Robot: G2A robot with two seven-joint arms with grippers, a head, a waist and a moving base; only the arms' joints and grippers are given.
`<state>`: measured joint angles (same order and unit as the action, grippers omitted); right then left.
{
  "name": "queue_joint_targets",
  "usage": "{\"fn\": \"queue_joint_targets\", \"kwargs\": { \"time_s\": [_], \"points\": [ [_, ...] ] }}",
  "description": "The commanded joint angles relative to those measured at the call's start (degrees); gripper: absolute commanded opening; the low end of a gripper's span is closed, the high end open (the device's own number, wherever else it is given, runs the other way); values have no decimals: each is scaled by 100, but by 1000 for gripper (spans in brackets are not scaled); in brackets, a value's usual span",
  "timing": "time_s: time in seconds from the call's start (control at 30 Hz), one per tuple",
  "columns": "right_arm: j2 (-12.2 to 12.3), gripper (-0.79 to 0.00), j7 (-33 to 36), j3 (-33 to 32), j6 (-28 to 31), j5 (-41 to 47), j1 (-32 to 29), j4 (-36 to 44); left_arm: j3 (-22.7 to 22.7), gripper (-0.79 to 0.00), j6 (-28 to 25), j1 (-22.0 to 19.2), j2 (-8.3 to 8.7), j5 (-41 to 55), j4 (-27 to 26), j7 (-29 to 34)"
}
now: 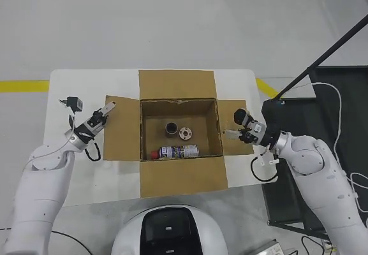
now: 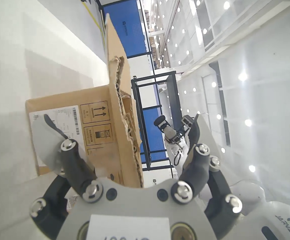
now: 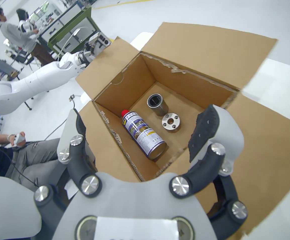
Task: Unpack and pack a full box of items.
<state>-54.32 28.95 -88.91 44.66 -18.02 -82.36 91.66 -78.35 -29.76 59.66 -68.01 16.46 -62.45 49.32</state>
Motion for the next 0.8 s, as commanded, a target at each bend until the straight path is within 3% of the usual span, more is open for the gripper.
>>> {"fn": "queue_joint_targets", "kwargs": {
  "time_s": [0.0,0.17,0.37,0.57,0.77],
  "points": [
    [44,0,77,-342,-24,427,-194,-171,-8,0,-30,5,8,71,-155,70],
    [136,0,613,-829,-325,1402,-380,-763,-14,0,26,130,34,242,-774,284],
    [110,0,1152,-434,-591,2163,183,-1796,145,0,266,127,54,-259,-1318,247],
    [9,0,1413,203,-575,2302,863,-2769,575,0,520,-101,-3,-446,-1407,231],
    [-62,0,1569,499,-240,2575,1162,-3321,1020,0,675,-382,-78,-599,-1202,258]
  ]
}}
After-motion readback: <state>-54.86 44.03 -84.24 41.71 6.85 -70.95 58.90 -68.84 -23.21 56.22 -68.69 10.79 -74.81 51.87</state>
